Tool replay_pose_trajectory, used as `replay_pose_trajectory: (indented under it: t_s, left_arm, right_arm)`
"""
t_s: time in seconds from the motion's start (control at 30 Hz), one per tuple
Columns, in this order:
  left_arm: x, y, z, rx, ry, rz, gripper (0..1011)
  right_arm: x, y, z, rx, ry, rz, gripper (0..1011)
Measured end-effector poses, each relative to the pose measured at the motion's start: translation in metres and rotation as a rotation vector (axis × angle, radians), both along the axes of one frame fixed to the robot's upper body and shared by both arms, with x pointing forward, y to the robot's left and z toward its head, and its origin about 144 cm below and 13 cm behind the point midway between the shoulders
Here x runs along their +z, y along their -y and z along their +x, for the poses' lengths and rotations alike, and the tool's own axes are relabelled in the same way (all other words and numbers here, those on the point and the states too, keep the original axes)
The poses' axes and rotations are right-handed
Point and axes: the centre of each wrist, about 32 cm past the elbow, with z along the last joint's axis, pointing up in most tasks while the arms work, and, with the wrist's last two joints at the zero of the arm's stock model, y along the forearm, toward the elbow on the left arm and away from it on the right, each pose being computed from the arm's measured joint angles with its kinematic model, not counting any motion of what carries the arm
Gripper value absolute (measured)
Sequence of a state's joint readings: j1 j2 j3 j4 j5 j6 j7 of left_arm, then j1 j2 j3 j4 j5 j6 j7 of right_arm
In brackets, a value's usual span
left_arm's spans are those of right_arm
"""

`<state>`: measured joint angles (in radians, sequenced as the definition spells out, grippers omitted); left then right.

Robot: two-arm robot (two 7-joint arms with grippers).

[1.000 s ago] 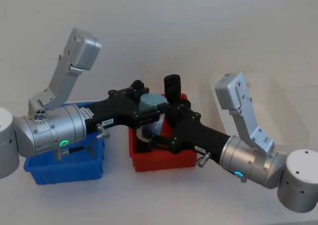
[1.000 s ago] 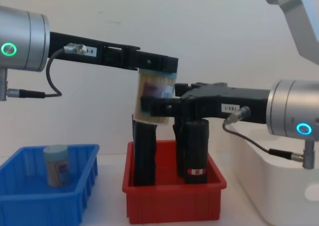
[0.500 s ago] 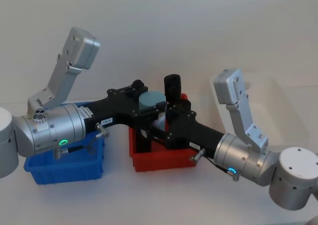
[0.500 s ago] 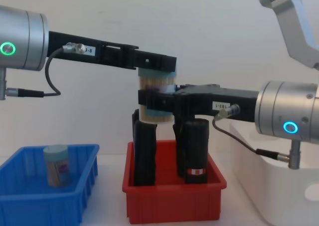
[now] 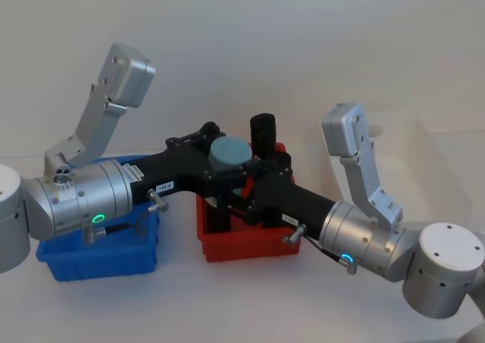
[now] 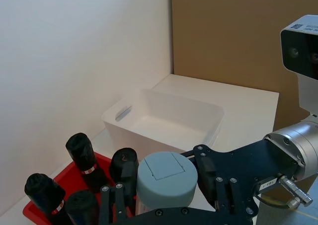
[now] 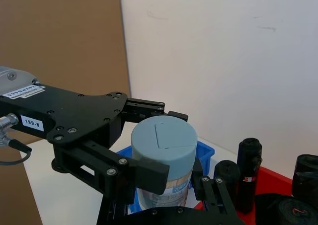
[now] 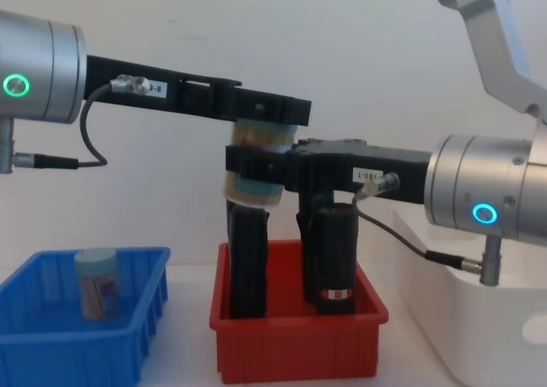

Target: Pick the cotton swabs from the blue box and place them into the white box.

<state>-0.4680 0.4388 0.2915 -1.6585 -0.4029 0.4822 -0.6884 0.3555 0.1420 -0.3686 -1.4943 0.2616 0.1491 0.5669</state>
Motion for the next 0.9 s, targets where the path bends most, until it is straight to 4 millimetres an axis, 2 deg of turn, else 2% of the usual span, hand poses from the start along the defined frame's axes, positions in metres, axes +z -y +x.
replay_pose_trajectory:
  t_s: [0.03,0.2,0.6,0.9]
  left_arm:
    - [0.000,0.000,0.000,0.000,0.000,0.000,849]
    - [0.000,0.000,0.000,0.000,0.000,0.000,1003]
    - [0.000,0.000,0.000,0.001,0.001,0.000,1004]
    - [0.000,-0.001,0.000,0.001,0.001,0.000,1004]
  right_arm:
    - [0.000,0.000,0.000,0.000,0.000,0.000,641]
    - [-0.001,0.001,-0.001,-0.013,-0.001,-0.002,641]
    - [-0.005,0.007,-0.006,-0.068,-0.012,-0.010,641]
    - [-0.008,0.019,-0.011,-0.164,-0.018,-0.016,641]
